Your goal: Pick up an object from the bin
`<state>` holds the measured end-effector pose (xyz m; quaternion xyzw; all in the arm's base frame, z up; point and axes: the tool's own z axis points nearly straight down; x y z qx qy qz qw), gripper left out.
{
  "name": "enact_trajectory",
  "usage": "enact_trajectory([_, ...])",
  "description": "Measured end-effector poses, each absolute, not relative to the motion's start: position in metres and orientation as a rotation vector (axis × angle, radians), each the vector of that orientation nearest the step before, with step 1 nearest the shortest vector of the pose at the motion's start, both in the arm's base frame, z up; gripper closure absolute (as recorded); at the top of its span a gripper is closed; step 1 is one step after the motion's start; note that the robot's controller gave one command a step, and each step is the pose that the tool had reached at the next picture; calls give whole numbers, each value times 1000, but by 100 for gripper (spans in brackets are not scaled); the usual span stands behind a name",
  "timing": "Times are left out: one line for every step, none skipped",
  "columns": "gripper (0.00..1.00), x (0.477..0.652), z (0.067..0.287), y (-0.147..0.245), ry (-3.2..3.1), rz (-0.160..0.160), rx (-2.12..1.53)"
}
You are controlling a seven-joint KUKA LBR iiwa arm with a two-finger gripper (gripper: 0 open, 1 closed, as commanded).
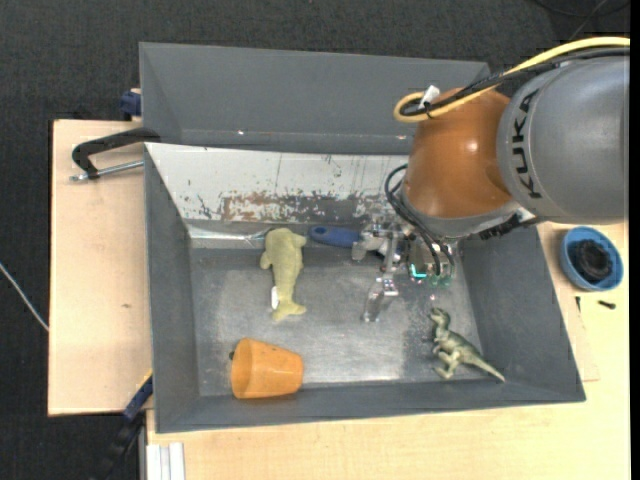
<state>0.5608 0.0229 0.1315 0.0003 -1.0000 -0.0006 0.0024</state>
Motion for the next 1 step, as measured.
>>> enact_trajectory([0,594,129,64,-3143,-6,-188])
